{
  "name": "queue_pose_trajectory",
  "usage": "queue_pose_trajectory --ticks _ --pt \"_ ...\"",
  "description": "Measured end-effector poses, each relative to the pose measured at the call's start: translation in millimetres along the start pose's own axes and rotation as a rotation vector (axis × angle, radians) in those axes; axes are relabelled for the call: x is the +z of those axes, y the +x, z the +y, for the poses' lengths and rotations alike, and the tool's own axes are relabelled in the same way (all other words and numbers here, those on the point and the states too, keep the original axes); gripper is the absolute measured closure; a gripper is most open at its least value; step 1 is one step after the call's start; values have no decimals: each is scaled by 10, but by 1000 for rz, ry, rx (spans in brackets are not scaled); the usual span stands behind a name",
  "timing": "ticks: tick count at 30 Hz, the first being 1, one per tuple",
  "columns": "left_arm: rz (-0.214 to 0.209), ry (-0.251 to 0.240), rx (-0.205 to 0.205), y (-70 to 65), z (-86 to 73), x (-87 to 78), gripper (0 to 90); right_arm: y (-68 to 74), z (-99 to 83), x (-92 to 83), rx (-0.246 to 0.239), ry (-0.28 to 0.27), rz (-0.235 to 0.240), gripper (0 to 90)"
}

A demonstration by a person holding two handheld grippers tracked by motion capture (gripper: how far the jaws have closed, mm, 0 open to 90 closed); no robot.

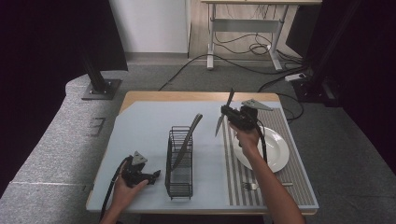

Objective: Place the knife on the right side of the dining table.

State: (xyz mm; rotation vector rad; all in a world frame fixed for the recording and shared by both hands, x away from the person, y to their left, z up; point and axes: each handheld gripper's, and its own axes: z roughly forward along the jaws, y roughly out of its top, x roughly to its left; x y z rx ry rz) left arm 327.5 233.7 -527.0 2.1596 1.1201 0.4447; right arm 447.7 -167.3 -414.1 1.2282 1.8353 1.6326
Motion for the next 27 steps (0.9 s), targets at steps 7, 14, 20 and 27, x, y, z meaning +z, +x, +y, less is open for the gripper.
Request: queue_pose_trajectory --ticks 7,14,20,27 --pt "0 0 0 0 0 0 131 -239 -7 141 24 -3 -72 828" --pt "0 0 -1 0 0 0 131 -354 -2 252 17 6 -99 828" --pt "0 0 0 0 0 0 131 -412 12 319 16 13 -114 827" --pt "1 0 -1 -1 0 0 131 -562 29 405 30 -2 -143 827"
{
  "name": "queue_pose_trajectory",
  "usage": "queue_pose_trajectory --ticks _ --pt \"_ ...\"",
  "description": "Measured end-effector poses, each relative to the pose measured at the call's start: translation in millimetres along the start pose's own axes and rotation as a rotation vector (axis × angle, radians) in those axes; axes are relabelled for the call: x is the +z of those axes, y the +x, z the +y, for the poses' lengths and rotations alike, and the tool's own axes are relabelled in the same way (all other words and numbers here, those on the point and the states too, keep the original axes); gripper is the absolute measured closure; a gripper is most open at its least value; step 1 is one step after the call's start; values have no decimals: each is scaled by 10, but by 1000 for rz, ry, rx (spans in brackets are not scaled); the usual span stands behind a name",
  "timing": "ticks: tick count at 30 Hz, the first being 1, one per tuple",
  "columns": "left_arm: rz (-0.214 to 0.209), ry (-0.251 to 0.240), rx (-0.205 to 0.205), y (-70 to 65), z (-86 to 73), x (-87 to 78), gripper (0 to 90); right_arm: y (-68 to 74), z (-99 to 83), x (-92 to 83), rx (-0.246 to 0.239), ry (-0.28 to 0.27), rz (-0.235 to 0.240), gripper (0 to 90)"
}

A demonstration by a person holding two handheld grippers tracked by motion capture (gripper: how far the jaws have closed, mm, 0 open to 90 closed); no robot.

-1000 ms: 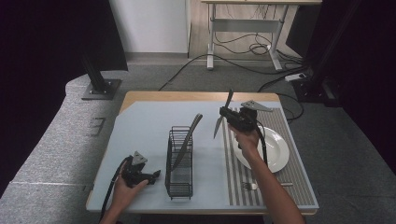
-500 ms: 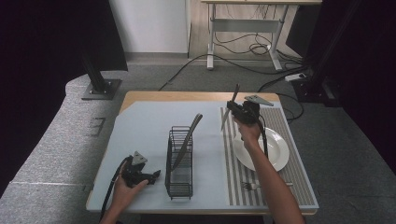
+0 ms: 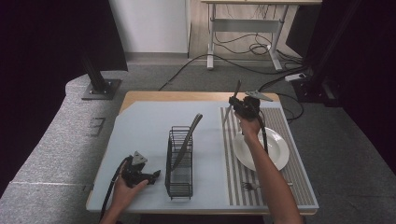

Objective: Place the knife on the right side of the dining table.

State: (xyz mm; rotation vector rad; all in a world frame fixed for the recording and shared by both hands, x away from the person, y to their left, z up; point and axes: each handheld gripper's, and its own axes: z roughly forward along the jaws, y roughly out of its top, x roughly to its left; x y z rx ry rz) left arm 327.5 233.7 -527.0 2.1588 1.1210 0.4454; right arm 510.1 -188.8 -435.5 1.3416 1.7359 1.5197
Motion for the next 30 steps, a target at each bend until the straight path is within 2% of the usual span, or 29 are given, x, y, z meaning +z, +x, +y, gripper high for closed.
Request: queue_pose_trajectory --ticks 8,15,23,30 --pt "-1 0 0 1 0 0 130 -170 -41 75 30 -6 -37 828" --pt "0 0 0 0 0 0 131 -251 -90 130 47 -10 -56 826" --pt "0 0 0 0 0 0 131 -335 -99 80 63 3 -69 814" --pt "0 0 0 0 0 0 131 -488 -162 -8 106 1 -89 792"
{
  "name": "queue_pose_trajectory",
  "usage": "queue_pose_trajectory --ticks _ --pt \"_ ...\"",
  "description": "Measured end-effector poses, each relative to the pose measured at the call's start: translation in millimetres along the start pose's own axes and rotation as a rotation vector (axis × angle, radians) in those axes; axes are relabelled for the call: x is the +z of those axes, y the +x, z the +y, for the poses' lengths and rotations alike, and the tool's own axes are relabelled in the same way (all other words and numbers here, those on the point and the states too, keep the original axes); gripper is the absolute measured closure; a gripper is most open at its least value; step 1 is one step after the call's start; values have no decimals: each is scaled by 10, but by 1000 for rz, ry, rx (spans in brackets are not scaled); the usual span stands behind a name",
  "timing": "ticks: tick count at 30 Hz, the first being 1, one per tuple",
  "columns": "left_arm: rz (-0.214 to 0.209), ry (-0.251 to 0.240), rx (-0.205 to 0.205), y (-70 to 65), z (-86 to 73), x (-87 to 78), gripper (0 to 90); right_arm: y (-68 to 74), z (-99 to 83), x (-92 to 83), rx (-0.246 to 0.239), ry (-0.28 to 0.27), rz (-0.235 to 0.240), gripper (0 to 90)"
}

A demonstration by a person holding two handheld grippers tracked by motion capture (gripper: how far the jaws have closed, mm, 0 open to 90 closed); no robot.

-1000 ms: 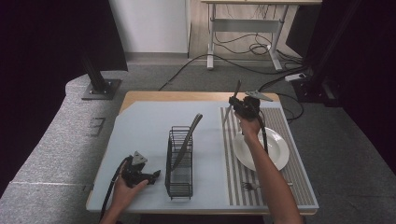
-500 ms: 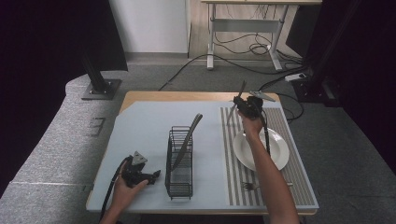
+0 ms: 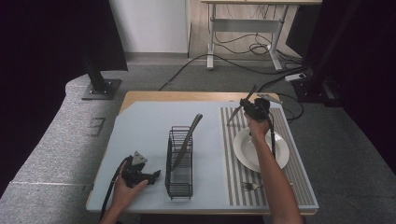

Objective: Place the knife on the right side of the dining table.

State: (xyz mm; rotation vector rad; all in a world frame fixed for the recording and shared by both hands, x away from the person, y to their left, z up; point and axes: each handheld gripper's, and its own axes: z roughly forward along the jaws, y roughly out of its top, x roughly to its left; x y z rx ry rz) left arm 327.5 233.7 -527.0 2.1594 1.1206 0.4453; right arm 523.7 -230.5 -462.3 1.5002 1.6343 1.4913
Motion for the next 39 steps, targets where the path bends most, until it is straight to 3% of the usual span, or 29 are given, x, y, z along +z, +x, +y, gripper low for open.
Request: queue_pose_trajectory --ticks 8,23,27,39 --pt "0 0 0 -1 0 0 131 -193 -54 -38 82 6 -14 776" --pt "0 0 0 0 0 0 131 -322 -123 -35 121 8 -67 742" --pt "0 0 0 0 0 0 130 -378 -162 -44 165 10 -82 736" --pt "0 0 0 0 0 0 131 -454 -210 -45 235 32 -125 719"
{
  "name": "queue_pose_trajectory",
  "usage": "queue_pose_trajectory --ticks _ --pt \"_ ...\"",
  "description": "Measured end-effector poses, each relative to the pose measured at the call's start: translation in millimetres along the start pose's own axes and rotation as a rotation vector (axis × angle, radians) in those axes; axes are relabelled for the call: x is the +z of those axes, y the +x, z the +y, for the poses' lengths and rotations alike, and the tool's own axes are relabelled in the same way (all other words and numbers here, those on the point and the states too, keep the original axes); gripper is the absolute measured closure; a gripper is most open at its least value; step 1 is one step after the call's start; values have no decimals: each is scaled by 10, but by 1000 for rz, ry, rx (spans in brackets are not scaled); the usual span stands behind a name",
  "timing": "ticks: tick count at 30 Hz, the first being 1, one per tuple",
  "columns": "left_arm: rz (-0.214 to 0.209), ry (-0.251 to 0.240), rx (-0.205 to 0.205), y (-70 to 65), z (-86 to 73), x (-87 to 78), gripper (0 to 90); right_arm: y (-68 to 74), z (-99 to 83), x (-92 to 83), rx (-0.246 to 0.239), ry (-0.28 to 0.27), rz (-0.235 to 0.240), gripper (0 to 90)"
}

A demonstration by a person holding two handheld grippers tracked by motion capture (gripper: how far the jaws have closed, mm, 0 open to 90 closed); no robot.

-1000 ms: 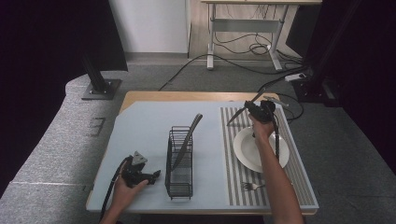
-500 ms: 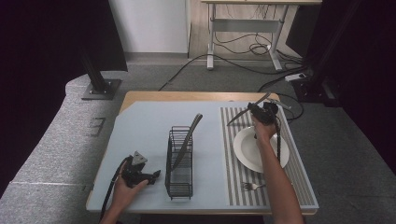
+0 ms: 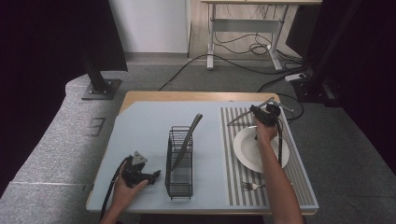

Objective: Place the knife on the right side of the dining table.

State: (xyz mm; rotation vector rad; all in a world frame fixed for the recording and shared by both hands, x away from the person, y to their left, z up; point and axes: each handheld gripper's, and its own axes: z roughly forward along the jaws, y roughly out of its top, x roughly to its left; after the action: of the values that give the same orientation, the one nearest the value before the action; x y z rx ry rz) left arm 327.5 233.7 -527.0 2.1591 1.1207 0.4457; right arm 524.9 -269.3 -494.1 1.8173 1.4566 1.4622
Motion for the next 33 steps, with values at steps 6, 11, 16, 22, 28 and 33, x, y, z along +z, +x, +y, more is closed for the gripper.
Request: queue_pose_trajectory --ticks 6,11,16,22,28,33 --pt "0 0 0 0 0 0 131 -32 -11 13 34 12 -21 711" --pt "0 0 0 0 0 0 130 -79 -28 28 55 24 -42 697" --pt "-1 0 0 0 0 0 131 -122 -46 44 80 35 -61 684" --pt "-1 0 0 0 0 0 131 -159 -70 56 99 47 -82 668" --pt "-1 0 0 0 0 0 131 -179 -87 63 107 57 -97 655" --pt "-1 0 0 1 0 0 131 -169 -87 61 106 62 -113 650"
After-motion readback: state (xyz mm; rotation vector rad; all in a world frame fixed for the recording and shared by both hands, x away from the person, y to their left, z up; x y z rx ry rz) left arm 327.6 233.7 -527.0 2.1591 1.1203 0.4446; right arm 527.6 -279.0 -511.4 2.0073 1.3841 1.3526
